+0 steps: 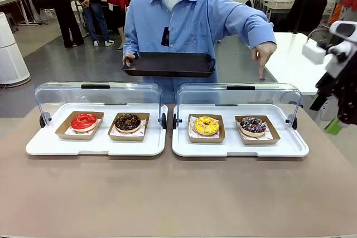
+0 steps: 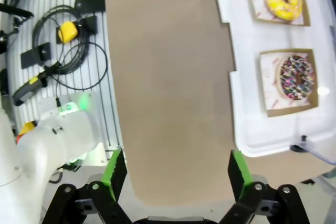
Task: Provide the desired donut to the person.
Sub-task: Pick up and lift the Paper togo box containing the Donut pointed at by the person.
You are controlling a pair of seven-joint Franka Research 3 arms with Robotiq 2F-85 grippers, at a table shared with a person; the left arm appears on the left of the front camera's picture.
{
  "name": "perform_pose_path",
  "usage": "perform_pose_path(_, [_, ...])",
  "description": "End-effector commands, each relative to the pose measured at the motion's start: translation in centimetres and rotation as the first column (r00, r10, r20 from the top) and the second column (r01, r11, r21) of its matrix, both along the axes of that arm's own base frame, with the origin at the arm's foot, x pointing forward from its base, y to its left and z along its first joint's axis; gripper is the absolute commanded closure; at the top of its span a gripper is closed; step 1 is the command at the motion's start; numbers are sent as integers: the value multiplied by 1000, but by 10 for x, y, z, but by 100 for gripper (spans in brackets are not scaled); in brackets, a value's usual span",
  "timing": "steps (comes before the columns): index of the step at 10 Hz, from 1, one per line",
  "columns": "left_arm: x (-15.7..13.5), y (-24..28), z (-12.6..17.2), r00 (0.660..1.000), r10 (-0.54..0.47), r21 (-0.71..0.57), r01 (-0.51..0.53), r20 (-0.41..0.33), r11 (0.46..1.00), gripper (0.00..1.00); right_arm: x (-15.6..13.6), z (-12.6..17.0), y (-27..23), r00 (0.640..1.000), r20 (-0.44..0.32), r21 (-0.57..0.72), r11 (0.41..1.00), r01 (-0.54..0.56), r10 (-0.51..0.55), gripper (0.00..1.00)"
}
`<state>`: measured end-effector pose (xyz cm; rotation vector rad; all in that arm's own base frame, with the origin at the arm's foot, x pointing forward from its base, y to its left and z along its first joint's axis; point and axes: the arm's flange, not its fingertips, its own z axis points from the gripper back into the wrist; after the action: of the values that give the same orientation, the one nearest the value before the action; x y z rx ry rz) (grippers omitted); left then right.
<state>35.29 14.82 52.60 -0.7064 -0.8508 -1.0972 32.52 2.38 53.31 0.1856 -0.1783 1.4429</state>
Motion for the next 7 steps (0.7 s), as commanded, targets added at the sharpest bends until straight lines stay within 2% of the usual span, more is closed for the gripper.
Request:
perform_pose_path(1, [1, 1, 2, 1000, 1, -18, -1, 9, 1000, 0, 11, -23, 7, 999, -35, -59, 998, 6, -8, 0])
perform_pose_path(4, [1, 1, 2, 1000, 1, -18, -1, 9, 1000, 0, 20, -52, 14, 999, -45, -59, 998, -14, 11, 0])
perform_pose_path(7, [1, 1, 2, 1000, 1, -18, -1, 9, 1000, 0, 16, -46, 16, 998, -60, -63, 998, -27, 24, 0])
